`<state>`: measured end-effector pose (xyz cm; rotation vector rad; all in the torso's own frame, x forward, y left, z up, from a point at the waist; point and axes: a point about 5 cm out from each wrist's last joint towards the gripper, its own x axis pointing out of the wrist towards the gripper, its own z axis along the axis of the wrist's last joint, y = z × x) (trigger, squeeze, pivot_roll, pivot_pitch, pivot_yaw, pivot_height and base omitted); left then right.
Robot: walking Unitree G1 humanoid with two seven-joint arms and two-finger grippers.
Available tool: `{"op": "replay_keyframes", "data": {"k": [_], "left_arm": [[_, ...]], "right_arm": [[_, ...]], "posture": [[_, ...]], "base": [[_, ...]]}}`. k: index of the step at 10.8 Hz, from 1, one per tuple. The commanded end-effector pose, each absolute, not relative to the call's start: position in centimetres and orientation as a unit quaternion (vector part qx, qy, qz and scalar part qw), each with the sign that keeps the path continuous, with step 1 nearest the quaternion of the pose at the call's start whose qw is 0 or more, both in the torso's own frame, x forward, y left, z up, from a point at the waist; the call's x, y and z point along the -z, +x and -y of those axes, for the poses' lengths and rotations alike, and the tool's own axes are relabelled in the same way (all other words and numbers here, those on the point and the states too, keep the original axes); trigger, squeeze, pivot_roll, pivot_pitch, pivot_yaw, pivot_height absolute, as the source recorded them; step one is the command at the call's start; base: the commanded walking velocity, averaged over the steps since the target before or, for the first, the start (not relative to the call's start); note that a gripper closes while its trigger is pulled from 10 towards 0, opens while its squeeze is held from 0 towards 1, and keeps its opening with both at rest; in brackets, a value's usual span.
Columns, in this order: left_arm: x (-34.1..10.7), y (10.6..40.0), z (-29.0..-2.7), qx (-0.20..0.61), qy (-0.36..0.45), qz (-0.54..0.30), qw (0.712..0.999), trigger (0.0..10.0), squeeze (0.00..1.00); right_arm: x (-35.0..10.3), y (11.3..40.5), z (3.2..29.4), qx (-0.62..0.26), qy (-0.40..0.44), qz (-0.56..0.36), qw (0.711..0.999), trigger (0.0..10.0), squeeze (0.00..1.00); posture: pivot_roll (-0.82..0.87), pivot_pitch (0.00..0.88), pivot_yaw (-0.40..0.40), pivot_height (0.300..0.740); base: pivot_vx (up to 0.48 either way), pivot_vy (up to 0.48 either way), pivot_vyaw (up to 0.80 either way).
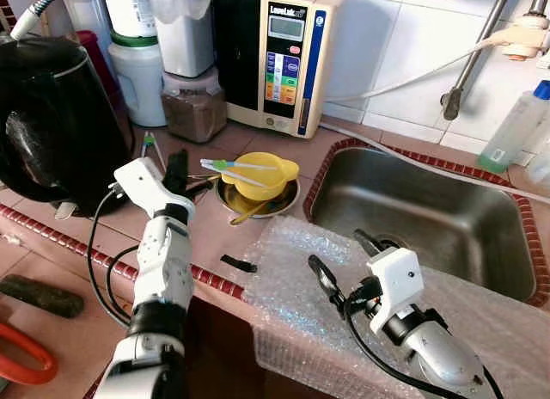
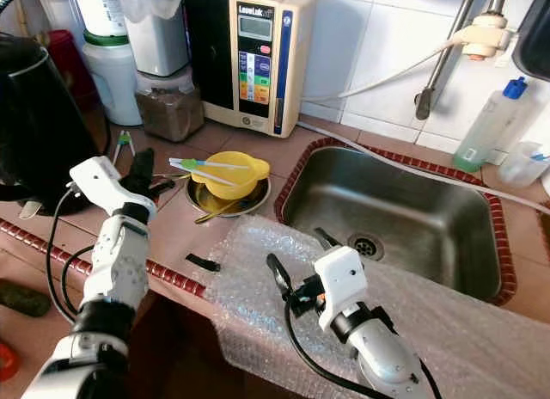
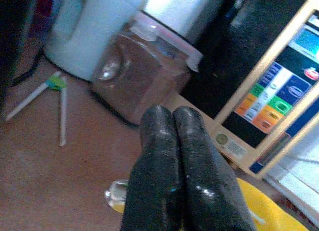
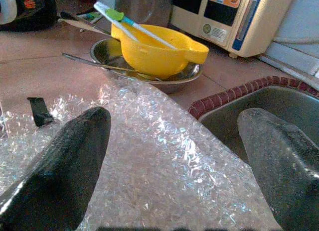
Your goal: Kitchen organization
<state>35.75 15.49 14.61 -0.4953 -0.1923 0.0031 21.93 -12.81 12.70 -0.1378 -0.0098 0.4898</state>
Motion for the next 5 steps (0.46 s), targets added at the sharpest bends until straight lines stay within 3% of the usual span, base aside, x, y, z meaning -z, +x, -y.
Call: {"op": "replay_keyframes", "data": {"k": [1,5], "left_arm": [[-15.1,35.7,-14.5,0.024,-0.241,0.099,0.965,10.0,1.00],[-16.0,35.5,-11.5,0.093,-0.253,0.106,0.957,10.0,1.00]], "right_arm": [[-12.8,22.1,13.0,-0.244,-0.077,0.009,0.967,10.0,0.00],[-12.9,22.1,13.1,-0.240,-0.086,0.012,0.967,10.0,0.00]], "posture": [[0.03,0.000,-0.031,0.740],[0.02,0.000,-0.029,0.740]], "base": [[0.000,0.000,0.00],[0.000,0.000,0.00]]}}
